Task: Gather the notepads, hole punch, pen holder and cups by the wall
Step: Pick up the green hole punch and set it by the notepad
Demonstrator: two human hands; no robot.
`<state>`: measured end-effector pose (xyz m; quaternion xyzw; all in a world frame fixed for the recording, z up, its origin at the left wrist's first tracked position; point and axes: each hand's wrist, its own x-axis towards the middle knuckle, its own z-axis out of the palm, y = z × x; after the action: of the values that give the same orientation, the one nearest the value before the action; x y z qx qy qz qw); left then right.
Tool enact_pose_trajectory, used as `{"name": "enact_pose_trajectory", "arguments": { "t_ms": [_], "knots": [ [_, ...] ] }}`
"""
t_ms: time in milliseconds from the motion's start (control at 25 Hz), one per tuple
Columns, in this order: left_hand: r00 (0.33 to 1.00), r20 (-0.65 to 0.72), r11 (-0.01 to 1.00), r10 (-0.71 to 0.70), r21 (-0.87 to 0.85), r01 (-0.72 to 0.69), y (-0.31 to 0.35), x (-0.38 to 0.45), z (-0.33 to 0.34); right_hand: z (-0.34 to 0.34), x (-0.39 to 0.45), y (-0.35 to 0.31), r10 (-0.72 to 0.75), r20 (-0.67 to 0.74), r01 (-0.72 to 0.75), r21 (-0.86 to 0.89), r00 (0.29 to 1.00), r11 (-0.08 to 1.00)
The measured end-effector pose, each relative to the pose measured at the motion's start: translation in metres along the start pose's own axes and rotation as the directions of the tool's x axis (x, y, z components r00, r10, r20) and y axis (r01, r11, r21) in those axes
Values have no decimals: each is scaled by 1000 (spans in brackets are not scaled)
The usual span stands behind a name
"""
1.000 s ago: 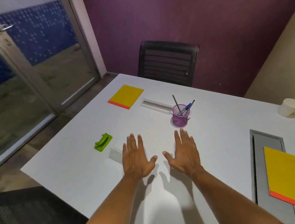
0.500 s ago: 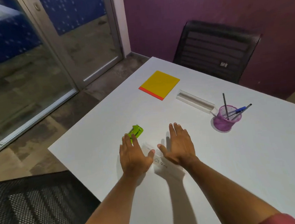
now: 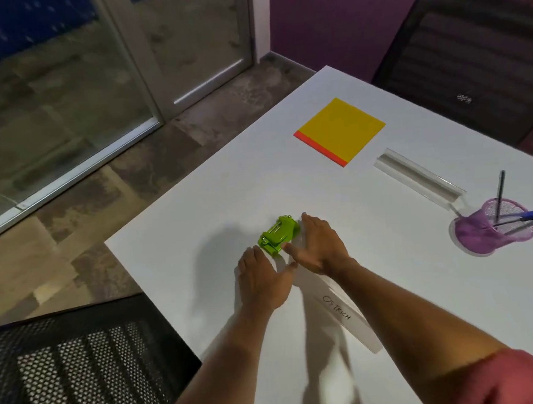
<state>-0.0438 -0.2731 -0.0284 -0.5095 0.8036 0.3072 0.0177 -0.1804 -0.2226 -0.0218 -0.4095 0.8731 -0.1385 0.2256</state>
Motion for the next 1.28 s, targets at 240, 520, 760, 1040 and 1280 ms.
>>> {"name": "enact_pose_trajectory", "arguments": {
  "t_ms": [240,520,760,1040,1280],
  "knots": [
    [996,43,990,-84,-107,88,5,12,-7,15,20,-12,37,-1,-37,148,999,988],
    [976,97,878,-194,-428,217,16,10,-12,20,29,-10,61,18,-63,252,998,966],
    [959,116,789,-257,-548,278,21,11,-11,21,30,-8,110,-23,-92,394,994,914],
    [981,31,814,-192,-553,177,23,17,-16,7,19,-5,202,-86,-114,589,976,800],
    [981,-119,867,-150,-492,73,30,19,-34,-19,1,-2,244,-143,-78,694,959,716]
  ]
}}
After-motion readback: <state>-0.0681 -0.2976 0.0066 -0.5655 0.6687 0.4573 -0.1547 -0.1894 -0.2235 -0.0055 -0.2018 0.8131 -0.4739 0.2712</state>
